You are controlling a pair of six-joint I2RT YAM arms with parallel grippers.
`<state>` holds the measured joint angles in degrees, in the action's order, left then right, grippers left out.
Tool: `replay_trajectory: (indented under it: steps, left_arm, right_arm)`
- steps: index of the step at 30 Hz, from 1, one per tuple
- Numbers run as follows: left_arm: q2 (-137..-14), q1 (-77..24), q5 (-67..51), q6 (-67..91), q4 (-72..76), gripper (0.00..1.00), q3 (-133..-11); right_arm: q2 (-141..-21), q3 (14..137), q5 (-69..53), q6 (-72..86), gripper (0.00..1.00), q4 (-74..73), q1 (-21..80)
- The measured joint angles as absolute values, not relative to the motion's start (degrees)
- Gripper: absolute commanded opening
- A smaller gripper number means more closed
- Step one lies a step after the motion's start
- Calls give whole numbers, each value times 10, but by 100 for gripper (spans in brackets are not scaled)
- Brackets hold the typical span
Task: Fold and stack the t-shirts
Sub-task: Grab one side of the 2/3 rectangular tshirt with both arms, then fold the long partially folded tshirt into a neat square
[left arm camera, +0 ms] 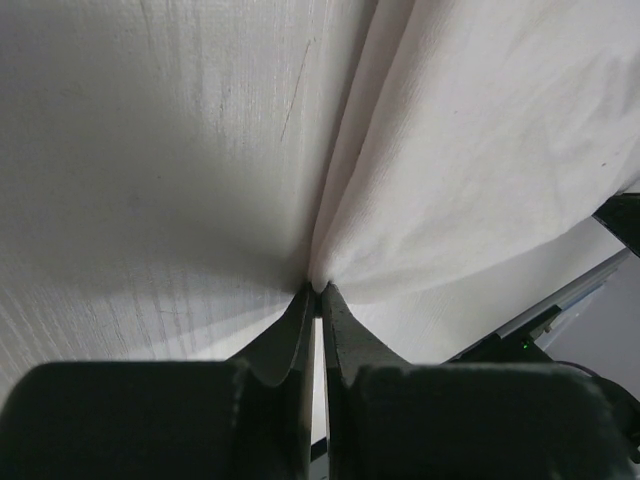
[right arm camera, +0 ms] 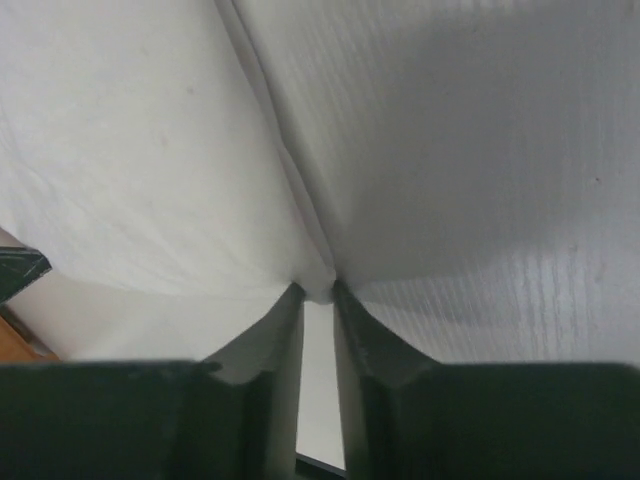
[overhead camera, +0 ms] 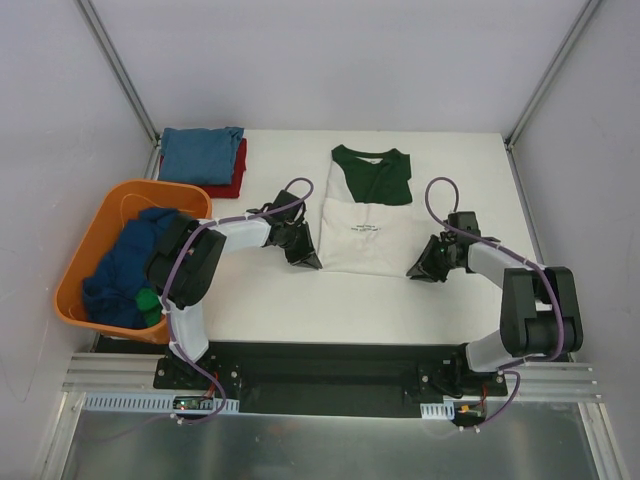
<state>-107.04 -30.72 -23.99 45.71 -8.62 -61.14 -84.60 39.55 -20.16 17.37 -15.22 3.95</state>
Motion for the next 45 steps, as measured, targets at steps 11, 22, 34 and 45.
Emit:
replay_trajectory:
  steps: [11, 22, 34, 45]
  left_arm:
    - [-1015, -315, -222, 454, -76, 0, -562]
    - [-663, -393, -194, 470, -109, 0, -367]
    - [-446, -427, -126, 471, -166, 0, -411]
    - [-607, -378, -59, 446, -179, 0, -516]
  right_arm:
    - [-844, 390, -216, 171, 1, -150, 43]
    - [-480, 350, -217, 156, 1, -376, 125]
    - [-358, 523, -215, 130, 1, -551, 135]
    - [-513, 586, -152, 128, 1, -483, 135]
